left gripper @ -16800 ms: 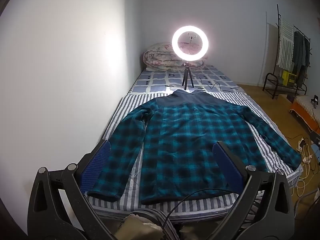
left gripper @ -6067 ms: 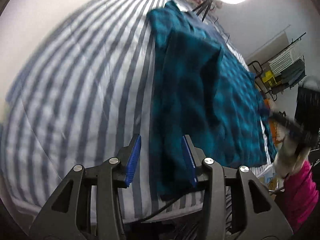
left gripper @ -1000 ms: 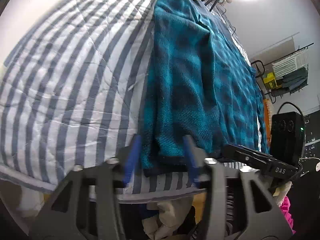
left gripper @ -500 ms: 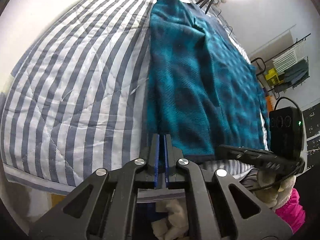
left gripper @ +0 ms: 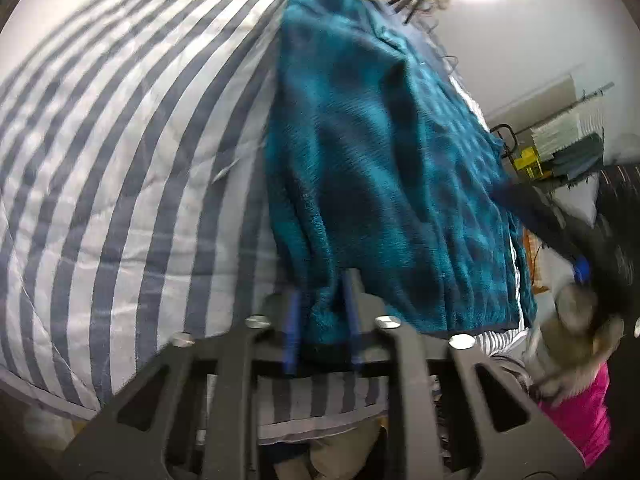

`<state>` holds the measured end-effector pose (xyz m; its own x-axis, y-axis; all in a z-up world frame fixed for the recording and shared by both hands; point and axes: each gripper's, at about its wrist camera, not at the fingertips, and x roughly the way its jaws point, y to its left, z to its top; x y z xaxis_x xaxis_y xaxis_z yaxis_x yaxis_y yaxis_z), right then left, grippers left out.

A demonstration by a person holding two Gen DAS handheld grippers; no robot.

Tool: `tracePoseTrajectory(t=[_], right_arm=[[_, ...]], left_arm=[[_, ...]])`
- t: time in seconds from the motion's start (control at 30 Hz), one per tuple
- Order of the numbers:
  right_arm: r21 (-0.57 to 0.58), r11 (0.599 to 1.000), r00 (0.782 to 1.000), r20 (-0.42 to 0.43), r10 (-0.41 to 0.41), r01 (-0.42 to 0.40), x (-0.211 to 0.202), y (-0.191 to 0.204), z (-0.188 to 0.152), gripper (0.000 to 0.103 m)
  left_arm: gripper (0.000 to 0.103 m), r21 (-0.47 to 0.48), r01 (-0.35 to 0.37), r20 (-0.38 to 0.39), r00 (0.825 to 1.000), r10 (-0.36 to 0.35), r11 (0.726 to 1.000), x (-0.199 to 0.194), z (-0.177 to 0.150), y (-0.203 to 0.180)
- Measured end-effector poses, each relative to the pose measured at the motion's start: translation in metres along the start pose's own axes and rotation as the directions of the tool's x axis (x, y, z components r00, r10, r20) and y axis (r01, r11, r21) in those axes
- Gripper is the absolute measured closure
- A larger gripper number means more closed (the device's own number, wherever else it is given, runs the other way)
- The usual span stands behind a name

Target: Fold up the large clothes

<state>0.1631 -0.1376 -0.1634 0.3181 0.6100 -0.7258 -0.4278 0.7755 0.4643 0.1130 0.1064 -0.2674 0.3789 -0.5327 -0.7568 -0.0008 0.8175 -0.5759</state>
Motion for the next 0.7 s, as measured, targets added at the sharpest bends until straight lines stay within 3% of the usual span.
tracePoseTrajectory(t=[0.17, 0.3, 0.4, 0.5, 0.57, 0.63, 0.7], right_arm=[[0.035, 0.999, 0.999, -0.007, -0.031, 0.031, 0.051, -0.014, 0.029, 0.072], [0.023, 0.996, 0.988, -0.127, -0.082, 0.086, 0.095, -0.021, 0.027, 0.072], [-0.04, 0.992, 0.978, -0.171, -0.121, 0.116, 0.095, -0.012, 0.033, 0.071], [-0.034, 0.995, 0.977, -0.188, -0.099, 0.094, 0.078, -0.005, 0.055, 0.069], [-0.044, 0.995, 0.983, -0.155, -0.1, 0.094, 0.066, 0.004, 0.074, 0.062], [-0.066, 0.992, 0.985, -0.132, -0.113, 0.105, 0.062, 0.016, 0.094, 0.038], [-0.094, 0.989, 0.981, -0.146, -0.126, 0.113, 0.069, 0.028, 0.111, 0.038]], left_arm=[[0.096, 0.051, 0.07, 0.091, 0.993, -0.075, 0.996, -0.037, -0.003, -0.019], [0.096, 0.065, 0.065, 0.104, 0.992, -0.072, 0.996, -0.043, -0.006, -0.014], [0.097, 0.038, 0.084, 0.081, 0.993, -0.087, 0.996, -0.038, -0.005, -0.007], [0.097, 0.073, 0.097, 0.094, 0.99, -0.104, 0.993, -0.043, -0.004, -0.017], [0.097, 0.101, 0.085, 0.102, 0.99, -0.095, 0.991, -0.042, -0.003, -0.027], [0.097, 0.122, 0.085, 0.1, 0.99, -0.097, 0.989, -0.039, -0.003, -0.034], [0.097, 0.145, 0.075, 0.098, 0.991, -0.09, 0.987, -0.037, -0.005, -0.04]])
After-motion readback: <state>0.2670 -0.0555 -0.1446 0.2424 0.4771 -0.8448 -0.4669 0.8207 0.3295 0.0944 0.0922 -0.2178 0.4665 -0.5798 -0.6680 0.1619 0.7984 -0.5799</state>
